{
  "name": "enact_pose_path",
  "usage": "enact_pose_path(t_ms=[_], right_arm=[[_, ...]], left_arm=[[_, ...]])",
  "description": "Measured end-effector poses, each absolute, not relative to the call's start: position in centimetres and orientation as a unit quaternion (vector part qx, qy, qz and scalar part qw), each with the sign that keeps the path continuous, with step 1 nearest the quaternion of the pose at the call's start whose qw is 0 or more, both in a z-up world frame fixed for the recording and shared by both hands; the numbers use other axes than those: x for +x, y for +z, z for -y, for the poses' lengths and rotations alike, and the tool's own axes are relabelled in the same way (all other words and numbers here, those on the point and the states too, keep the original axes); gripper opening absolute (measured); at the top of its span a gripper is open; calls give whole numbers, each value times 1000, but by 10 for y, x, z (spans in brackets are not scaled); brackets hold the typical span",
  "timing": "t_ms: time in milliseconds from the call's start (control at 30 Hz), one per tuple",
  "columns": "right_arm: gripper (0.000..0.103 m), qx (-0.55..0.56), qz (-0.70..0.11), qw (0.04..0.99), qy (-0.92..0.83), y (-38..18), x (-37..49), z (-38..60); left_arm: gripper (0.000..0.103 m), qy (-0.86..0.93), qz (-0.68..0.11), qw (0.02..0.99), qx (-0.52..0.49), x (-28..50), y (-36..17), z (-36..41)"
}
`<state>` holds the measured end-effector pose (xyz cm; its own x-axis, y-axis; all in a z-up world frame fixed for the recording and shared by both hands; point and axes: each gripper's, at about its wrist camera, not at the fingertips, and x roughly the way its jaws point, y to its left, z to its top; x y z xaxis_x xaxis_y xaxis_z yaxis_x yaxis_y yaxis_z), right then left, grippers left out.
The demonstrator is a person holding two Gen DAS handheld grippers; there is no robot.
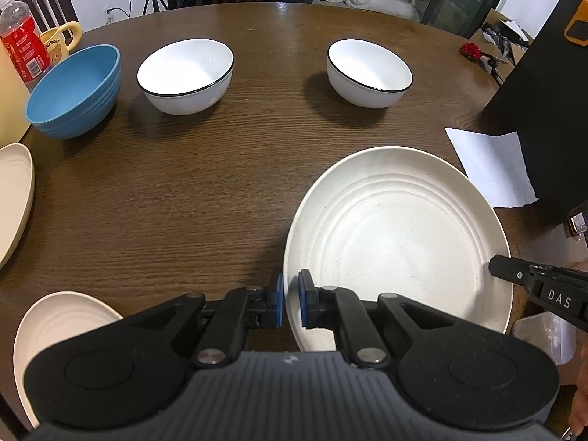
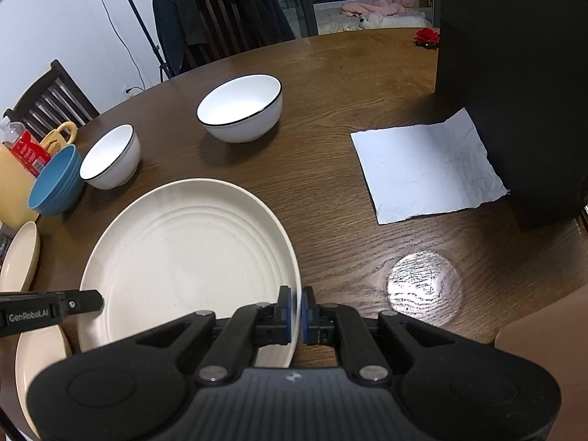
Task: Organize plates and bowls
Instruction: 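Carry the gripped cream plates across the table with both tools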
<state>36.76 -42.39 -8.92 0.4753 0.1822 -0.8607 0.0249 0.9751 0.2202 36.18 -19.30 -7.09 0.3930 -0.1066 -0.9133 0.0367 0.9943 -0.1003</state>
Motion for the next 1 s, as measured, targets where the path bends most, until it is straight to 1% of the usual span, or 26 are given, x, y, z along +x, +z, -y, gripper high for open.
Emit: enact_pose_path(t_ms=[1000], right_arm=[[5,97,-502,858,56,-70,338,383]], left_arm=[[9,-40,-546,836,-33,324,-54,152]])
